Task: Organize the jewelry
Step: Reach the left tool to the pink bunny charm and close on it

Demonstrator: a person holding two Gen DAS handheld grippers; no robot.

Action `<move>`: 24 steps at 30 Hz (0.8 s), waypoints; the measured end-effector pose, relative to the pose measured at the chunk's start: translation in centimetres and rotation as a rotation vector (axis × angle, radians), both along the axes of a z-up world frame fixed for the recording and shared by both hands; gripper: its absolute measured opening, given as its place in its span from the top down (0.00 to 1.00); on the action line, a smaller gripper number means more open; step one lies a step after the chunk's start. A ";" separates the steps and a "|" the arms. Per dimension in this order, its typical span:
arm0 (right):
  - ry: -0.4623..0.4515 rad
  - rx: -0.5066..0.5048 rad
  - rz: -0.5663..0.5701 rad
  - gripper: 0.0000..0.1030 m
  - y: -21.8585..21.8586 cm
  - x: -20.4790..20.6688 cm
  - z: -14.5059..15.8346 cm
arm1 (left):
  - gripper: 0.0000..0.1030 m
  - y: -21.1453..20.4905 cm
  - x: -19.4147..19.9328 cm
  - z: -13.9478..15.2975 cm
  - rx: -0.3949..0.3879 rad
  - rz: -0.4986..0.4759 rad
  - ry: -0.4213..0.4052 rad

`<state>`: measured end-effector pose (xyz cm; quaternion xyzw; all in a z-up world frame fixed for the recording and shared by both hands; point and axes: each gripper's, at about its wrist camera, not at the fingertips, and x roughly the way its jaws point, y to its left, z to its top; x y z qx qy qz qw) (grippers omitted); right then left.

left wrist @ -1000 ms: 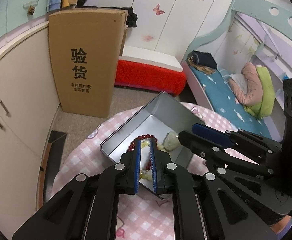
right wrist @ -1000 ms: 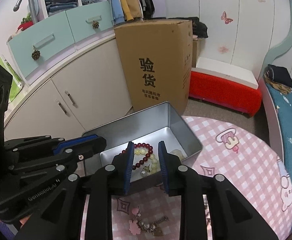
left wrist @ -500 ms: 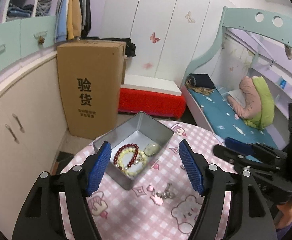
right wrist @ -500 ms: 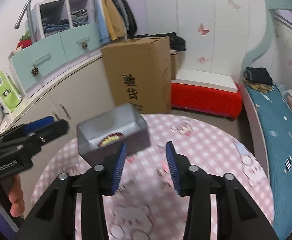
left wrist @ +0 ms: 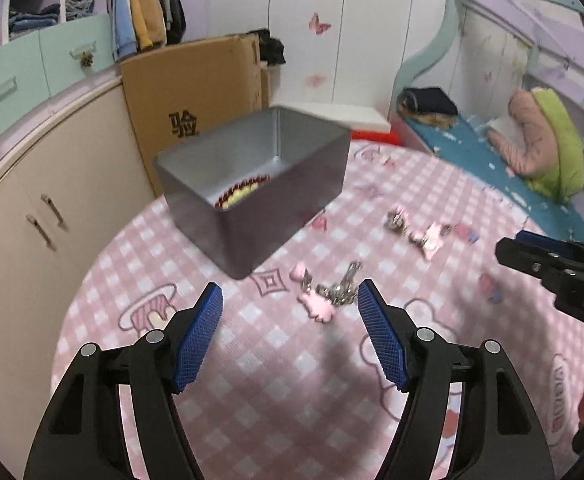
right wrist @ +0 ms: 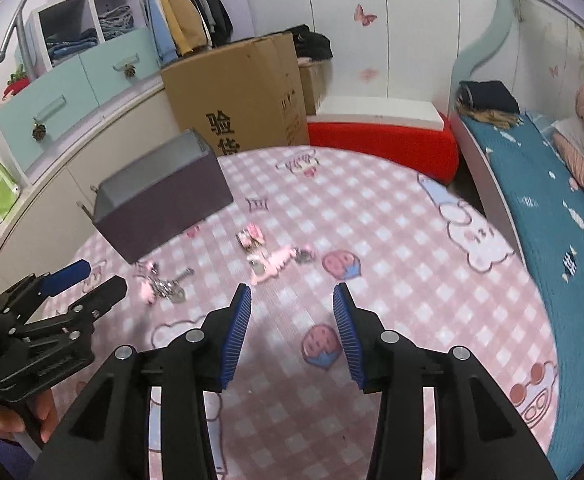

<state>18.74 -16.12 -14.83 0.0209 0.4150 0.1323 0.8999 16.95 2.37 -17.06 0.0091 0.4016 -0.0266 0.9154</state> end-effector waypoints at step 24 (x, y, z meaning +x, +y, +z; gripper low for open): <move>0.052 -0.019 0.021 0.58 1.3 2.1 -2.4 | 0.85 2.3 2.6 -2.4 -0.054 -0.004 0.101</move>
